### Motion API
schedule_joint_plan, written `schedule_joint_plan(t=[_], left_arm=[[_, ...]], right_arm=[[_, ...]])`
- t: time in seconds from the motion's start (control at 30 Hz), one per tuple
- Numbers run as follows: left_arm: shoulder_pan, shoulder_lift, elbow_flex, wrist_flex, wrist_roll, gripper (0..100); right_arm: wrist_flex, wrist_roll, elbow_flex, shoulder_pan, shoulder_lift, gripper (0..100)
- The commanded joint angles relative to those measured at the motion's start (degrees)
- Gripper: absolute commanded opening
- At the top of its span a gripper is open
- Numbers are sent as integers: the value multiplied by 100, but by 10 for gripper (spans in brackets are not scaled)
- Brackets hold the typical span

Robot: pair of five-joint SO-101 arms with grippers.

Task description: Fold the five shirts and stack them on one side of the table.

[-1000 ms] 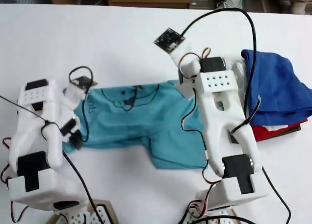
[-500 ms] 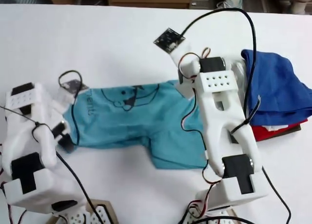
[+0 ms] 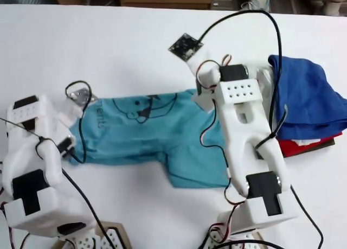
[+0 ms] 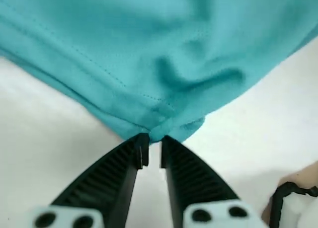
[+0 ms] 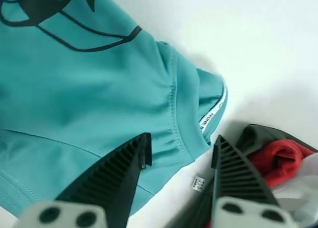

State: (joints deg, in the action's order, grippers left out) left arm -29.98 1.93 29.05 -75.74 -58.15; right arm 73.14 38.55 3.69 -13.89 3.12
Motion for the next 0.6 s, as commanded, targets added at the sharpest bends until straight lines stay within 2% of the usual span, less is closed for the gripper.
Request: schedule_joint_plan(t=[0.0, 0.3, 0.43, 0.57], left_arm=[[105, -273, 4, 26, -35, 33], [176, -290, -4, -88, -35, 28], [352, -299, -119, -519, -308, 141], [378, -273, -110, -545, -492, 229]], right_arm=[[-48, 44, 70, -84, -330, 201], [-127, 44, 105, -66, -330, 201], [-127, 44, 105, -84, -330, 201], [-127, 44, 105, -75, -330, 201]])
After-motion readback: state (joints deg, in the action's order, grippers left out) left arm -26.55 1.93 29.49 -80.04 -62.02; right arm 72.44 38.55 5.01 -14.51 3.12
